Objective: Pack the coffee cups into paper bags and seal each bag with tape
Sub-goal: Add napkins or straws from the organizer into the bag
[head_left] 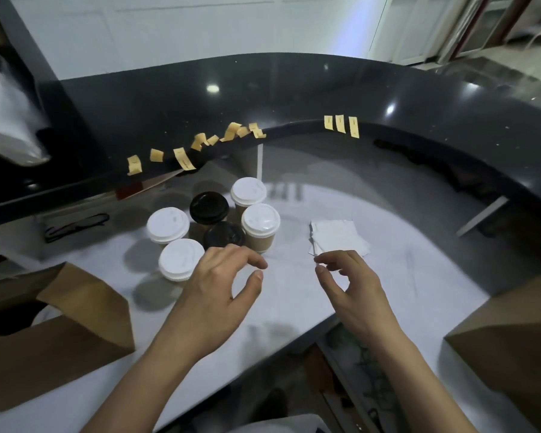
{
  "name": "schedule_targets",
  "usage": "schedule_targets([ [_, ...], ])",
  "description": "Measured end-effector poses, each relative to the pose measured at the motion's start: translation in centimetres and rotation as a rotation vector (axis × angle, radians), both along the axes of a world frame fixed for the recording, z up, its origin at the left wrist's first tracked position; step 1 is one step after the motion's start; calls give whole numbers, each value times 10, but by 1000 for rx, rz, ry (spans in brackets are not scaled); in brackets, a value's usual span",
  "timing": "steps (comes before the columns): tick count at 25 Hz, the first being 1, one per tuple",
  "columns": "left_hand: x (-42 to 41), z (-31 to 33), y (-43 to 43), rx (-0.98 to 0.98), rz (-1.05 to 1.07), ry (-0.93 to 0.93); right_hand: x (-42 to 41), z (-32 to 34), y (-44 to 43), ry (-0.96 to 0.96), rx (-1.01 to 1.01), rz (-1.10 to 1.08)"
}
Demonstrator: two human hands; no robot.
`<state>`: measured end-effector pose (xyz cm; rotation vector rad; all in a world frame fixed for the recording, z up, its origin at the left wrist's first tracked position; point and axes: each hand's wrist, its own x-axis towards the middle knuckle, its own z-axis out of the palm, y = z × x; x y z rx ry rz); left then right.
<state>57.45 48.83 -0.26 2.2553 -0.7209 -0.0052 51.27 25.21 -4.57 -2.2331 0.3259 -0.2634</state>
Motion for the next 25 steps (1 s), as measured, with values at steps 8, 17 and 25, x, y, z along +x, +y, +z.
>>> schedule_targets([
  [8,13,-22,-42,64,-26,87,41,-59,-60,129,-142,-168],
  [17,26,-30,-56,96,-7,124,92,-135,-87,206,-482,-180],
  [25,35,-36,-58,117,21,145,99,-143,-105,217,-547,-171],
])
